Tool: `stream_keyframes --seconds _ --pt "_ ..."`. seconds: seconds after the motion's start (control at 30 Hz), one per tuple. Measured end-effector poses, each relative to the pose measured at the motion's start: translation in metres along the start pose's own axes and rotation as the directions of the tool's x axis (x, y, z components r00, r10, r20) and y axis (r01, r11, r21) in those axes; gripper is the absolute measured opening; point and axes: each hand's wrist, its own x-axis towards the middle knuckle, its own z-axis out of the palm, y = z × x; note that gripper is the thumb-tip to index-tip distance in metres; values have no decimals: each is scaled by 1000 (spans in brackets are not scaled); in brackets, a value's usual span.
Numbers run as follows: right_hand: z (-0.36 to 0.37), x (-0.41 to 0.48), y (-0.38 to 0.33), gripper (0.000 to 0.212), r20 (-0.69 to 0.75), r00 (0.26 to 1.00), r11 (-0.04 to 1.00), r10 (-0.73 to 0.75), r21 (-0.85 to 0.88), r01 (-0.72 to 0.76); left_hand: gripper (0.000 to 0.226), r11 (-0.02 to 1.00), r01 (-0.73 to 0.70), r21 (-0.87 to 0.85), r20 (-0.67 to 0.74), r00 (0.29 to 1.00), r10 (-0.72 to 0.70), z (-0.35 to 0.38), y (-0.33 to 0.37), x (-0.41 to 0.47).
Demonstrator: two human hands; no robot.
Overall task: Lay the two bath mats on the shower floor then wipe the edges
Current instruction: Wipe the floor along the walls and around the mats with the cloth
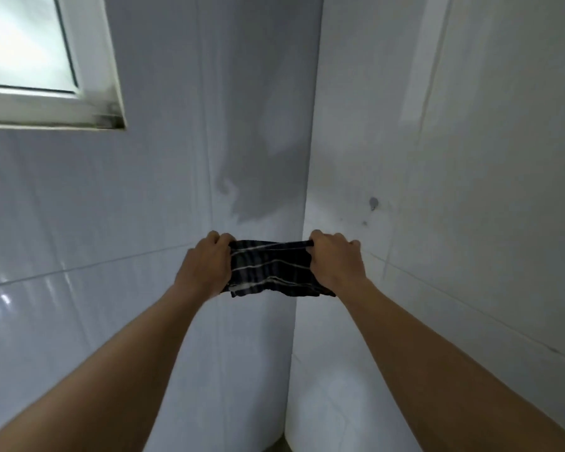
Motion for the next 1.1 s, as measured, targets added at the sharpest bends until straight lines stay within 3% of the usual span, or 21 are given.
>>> stream_keyframes --seconds 0.47,0.77,1.1 --pt "40 -62 -185 13 104 949 911 -296 330 248 28 918 393 42 -53 919 -391 -124 -110 -184" --pt "68 -155 -302 18 281 899 871 -336 456 183 30 844 537 7 -24 844 -537 -169 -185 -317" --pt "142 -231 -376 15 421 832 872 -361 469 141 30 729 682 -65 67 732 -678 -150 -259 -423"
